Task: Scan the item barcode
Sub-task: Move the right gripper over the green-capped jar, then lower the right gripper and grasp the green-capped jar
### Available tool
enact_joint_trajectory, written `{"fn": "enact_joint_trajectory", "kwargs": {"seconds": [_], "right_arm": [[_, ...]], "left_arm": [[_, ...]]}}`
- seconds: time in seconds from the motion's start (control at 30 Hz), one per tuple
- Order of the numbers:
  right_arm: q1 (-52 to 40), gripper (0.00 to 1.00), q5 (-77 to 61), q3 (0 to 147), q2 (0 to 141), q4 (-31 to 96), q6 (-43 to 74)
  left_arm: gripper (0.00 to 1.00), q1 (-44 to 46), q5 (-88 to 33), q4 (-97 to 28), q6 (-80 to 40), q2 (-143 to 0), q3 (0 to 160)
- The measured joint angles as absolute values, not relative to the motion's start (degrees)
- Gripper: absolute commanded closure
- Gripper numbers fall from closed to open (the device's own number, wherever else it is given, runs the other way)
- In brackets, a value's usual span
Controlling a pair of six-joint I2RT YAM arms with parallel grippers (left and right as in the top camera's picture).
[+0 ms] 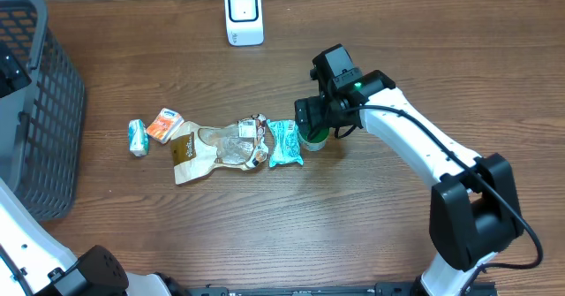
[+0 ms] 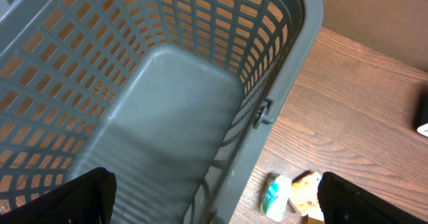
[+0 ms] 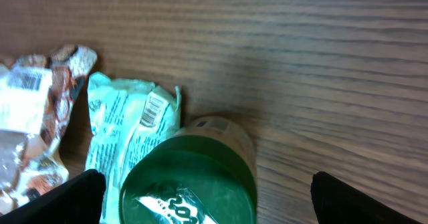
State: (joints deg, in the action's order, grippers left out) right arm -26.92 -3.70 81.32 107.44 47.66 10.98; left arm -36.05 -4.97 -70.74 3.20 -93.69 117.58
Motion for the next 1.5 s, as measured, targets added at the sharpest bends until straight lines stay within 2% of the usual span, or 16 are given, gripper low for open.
{"fn": "enact_joint_trajectory", "kwargs": {"seconds": [0.17,0.2,0.23,0.33,0.53,0.67,0.8,0.83,1.0,1.03,1.07,1.1,1.17,1.33,1.43,1.5], "right_arm": [[-27.9,0.05,-6.0,81.3,108.3,48.9,6.1],[-28.1,0.07,-6.6,81.3,108.3,49.2,5.0],[-28.3,0.14,-6.9,81.3,108.3,49.4,4.1],[-28.5,0.23,-6.5,81.3,108.3,50.0,1.7],[-28.6,0.31,-2.1,81.3,108.3,51.1,0.0],[-28.5,0.33,1.4,81.3,108.3,52.0,-4.9],[-28.5,0.46,2.2,81.3,108.3,51.9,-10.7],[-28.5,0.46,2.2,81.3,108.3,51.9,-12.5],[-28.5,0.41,2.9,82.0,108.3,52.5,-21.6],[-28.5,0.38,3.3,82.7,108.4,53.3,-22.7],[-28.5,0.27,3.4,83.2,108.4,53.7,-23.1],[-28.5,0.22,3.6,84.8,108.5,54.1,-23.9],[-28.5,0.2,3.7,87.8,108.5,54.0,-23.6],[-28.5,0.2,1.2,91.8,108.5,54.6,-20.5],[-28.4,0.15,-1.5,91.8,108.5,58.1,-14.3],[-27.9,0.03,-2.2,91.8,108.5,58.7,-7.5]], "left_arm": [[0.0,-36.1,-5.0,-70.7,3.2,-93.7,117.6],[0.0,-36.1,-5.0,-70.7,3.2,-93.7,117.6],[0.0,-36.1,-5.0,-70.7,3.2,-93.7,117.6],[0.0,-36.1,-5.0,-70.7,3.2,-93.7,117.6],[0.0,-36.1,-5.0,-70.7,3.2,-93.7,117.6],[0.0,-36.1,-5.0,-70.8,3.2,-93.7,117.6],[0.0,-36.1,-5.0,-70.7,3.2,-93.7,117.6],[0.01,-36.1,-5.0,-70.7,3.2,-93.7,117.6],[0.0,-36.1,-5.0,-70.7,3.2,-93.7,117.6],[0.01,-36.1,-5.0,-70.7,3.2,-93.7,117.6],[0.0,-36.1,-5.0,-70.7,3.2,-93.7,117.6],[0.0,-36.1,-5.0,-70.7,3.2,-93.7,117.6],[0.0,-36.1,-5.0,-70.7,3.2,-93.7,117.6],[0.01,-36.1,-5.0,-70.7,3.2,-93.7,117.6],[0.0,-36.1,-5.0,-70.7,3.2,-93.7,117.6],[0.0,-36.1,-5.0,-70.7,3.2,-93.7,117.6]]}}
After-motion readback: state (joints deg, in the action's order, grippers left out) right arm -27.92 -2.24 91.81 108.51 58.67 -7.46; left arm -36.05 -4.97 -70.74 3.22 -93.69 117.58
